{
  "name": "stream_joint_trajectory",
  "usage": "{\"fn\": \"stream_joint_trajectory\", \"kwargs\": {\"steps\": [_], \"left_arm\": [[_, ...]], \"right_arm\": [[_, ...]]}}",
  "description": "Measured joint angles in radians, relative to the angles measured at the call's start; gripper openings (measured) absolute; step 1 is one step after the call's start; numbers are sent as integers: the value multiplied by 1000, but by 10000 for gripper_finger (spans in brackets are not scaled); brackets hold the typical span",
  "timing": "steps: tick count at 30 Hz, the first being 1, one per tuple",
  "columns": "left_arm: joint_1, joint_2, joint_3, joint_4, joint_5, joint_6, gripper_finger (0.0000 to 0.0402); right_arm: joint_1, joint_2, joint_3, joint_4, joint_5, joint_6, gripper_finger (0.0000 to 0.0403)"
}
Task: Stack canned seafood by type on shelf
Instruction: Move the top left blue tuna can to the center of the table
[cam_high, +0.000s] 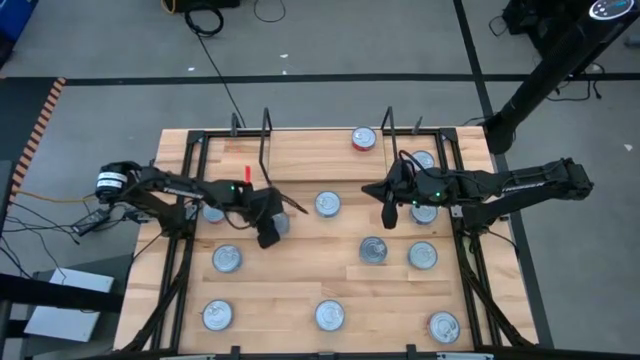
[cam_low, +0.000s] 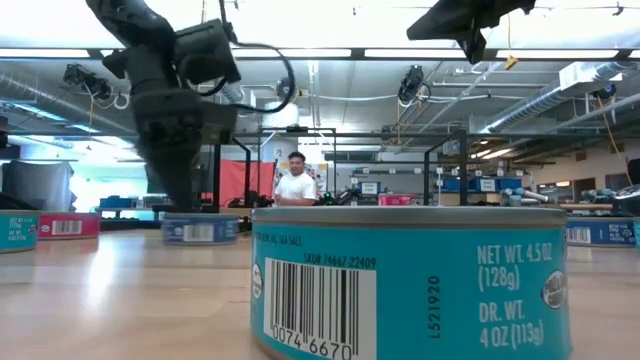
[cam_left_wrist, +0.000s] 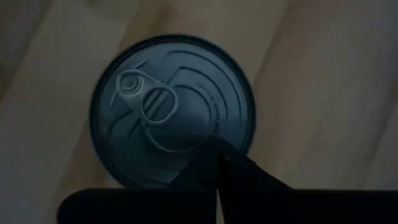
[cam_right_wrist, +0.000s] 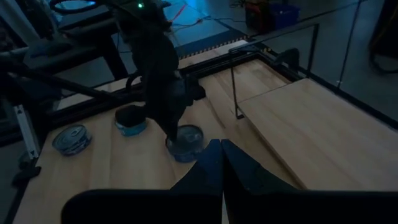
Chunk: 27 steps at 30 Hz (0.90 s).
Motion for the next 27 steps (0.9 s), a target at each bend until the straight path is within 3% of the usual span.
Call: {"fn": "stream_joint_trajectory", "kwargs": {"steps": [13, 17, 27], "left_arm": [[-222, 196, 11, 399, -83, -268, 1], [-259, 215, 99, 358, -77, -256, 1], [-243, 122, 290, 131, -77, -38, 1]], "right_arm": [[60, 0, 0, 0, -68, -14, 4], [87, 0, 0, -1, -69, -7, 4], [123, 0, 0, 6, 4, 57, 4]]}}
